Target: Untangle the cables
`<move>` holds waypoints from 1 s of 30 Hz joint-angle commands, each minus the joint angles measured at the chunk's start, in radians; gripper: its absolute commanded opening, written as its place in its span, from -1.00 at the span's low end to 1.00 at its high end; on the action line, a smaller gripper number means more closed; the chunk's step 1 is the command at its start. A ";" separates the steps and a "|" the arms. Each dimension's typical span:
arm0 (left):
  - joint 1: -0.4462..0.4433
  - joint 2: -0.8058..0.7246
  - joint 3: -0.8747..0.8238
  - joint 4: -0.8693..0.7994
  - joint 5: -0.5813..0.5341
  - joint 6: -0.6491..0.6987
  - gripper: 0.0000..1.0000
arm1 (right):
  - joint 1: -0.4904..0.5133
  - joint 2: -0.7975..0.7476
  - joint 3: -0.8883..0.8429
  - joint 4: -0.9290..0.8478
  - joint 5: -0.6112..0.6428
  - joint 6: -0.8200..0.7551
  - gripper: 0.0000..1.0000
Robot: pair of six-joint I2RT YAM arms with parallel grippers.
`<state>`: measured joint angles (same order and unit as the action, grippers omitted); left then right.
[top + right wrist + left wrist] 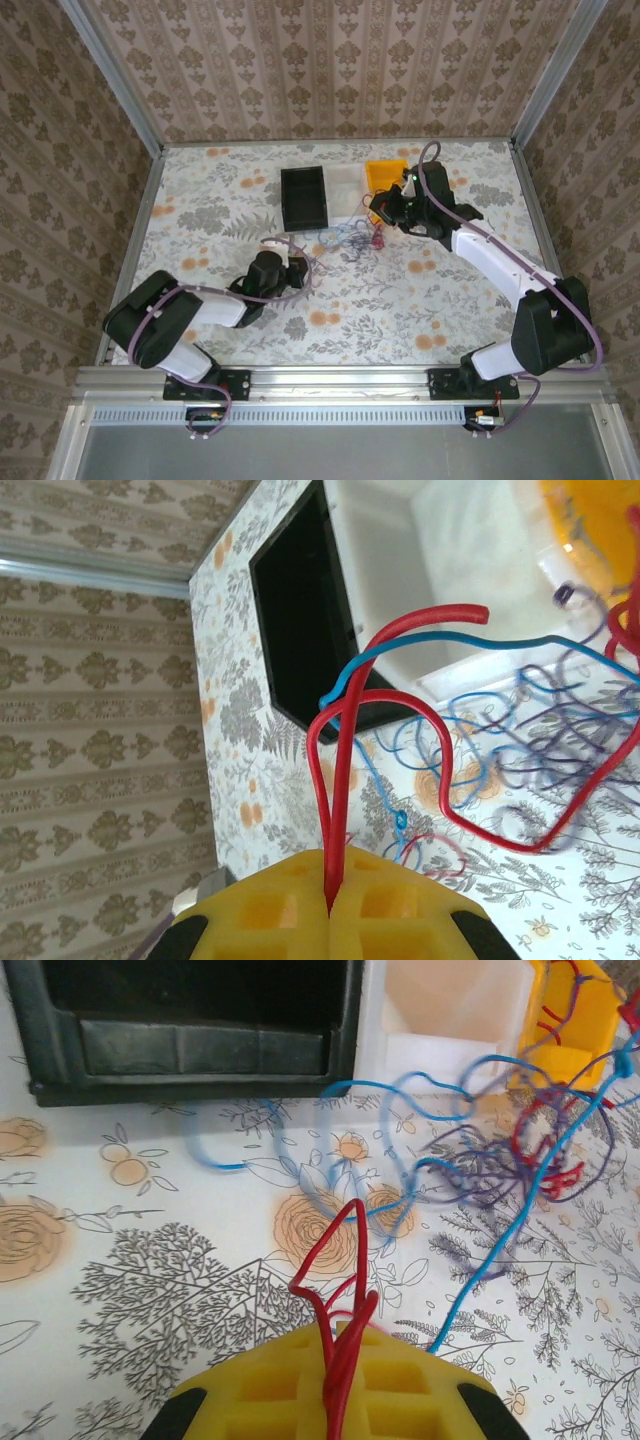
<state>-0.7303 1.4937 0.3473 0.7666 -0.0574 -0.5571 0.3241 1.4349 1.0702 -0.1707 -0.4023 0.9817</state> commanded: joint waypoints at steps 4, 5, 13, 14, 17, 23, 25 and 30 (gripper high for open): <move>-0.010 -0.074 0.048 -0.188 0.024 0.085 -1.00 | -0.006 0.004 0.013 0.001 -0.012 -0.014 -1.00; -0.023 -0.085 0.067 -0.214 0.031 0.108 -0.89 | -0.007 0.011 0.018 -0.009 -0.035 -0.022 -1.00; -0.070 -0.084 0.217 -0.237 0.083 0.222 0.17 | -0.003 0.015 0.034 -0.119 -0.261 -0.096 -1.00; -0.070 -0.078 0.236 -0.227 0.087 0.230 0.21 | -0.003 0.001 0.038 -0.154 -0.281 -0.121 -1.00; -0.067 -0.047 0.294 -0.204 0.138 0.253 0.23 | -0.003 -0.035 0.050 -0.251 -0.348 -0.207 -1.00; 0.024 -0.017 0.339 -0.138 0.240 0.168 0.19 | -0.002 -0.067 0.093 -0.575 -0.431 -0.441 -1.00; 0.050 -0.008 0.355 -0.142 0.292 0.157 0.19 | 0.011 -0.059 0.088 -0.664 -0.427 -0.526 -1.00; 0.043 0.062 0.444 -0.266 0.431 0.210 0.25 | 0.087 0.006 0.076 -0.823 -0.331 -0.696 -1.00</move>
<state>-0.6743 1.5227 0.7357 0.5514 0.2398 -0.3634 0.3744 1.4052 1.1397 -0.8135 -0.7631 0.4507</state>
